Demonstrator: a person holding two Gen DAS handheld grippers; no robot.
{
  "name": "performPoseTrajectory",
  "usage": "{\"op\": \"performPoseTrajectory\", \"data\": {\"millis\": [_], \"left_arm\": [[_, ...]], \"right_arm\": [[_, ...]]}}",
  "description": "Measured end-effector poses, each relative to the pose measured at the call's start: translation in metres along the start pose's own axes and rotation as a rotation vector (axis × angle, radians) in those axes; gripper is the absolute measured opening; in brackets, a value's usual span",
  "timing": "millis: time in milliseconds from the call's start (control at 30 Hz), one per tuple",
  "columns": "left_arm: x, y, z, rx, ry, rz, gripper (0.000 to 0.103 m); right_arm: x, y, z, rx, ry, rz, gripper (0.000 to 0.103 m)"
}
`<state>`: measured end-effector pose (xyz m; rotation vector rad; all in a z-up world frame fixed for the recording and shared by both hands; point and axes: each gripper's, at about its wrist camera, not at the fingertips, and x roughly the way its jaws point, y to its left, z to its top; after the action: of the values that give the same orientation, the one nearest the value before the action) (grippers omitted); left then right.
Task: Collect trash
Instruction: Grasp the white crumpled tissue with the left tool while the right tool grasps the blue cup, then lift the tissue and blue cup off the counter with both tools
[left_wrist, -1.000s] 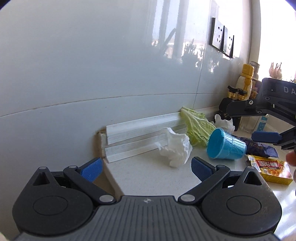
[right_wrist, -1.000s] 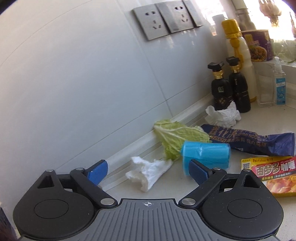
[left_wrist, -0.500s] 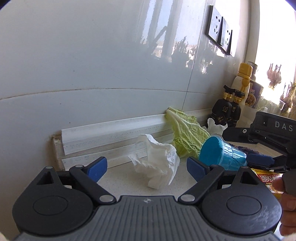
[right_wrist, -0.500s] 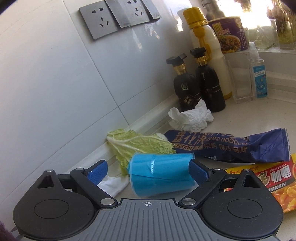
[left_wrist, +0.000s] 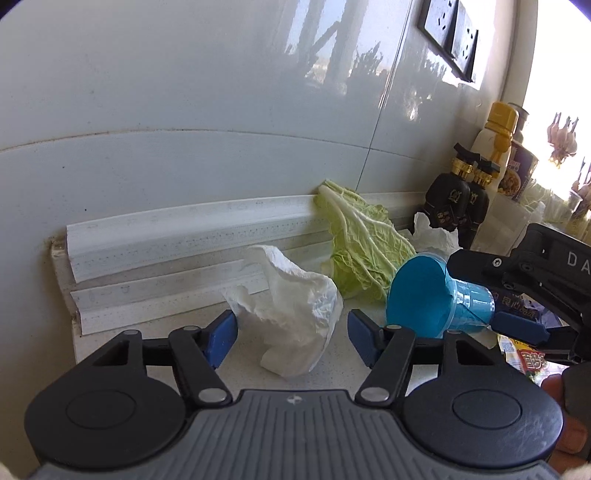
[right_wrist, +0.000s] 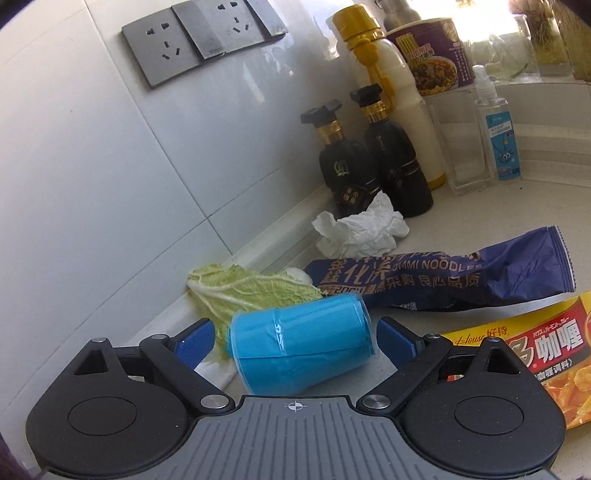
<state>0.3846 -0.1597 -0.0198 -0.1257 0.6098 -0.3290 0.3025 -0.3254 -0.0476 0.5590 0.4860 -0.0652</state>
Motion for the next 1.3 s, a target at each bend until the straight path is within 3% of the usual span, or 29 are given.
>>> {"op": "performPoseTrajectory", "data": {"millis": [233,500,600,867,1300], "left_arm": [[0.004,-0.008,-0.002,0.001,0.023,0.065,0.048],[0.005,-0.017,-0.004,0.022,0.029,0.11,0.021],[0.004,-0.018,-0.005,0.015,0.029,0.113,0.017],[-0.006,-0.023,-0.008,0.05,0.026,0.128,0.011],[-0.038,-0.02,0.002,0.12,-0.012,0.186,0.01]], "right_arm": [[0.009,0.006,-0.005,-0.056,0.034,-0.015,0.096],[0.014,0.003,-0.007,-0.039,0.041,-0.034,0.089],[0.014,0.004,-0.007,-0.038,0.038,-0.03,0.089],[0.01,0.006,-0.004,-0.014,0.029,0.005,0.089],[-0.002,0.028,-0.001,-0.029,0.037,0.072,0.089]]}}
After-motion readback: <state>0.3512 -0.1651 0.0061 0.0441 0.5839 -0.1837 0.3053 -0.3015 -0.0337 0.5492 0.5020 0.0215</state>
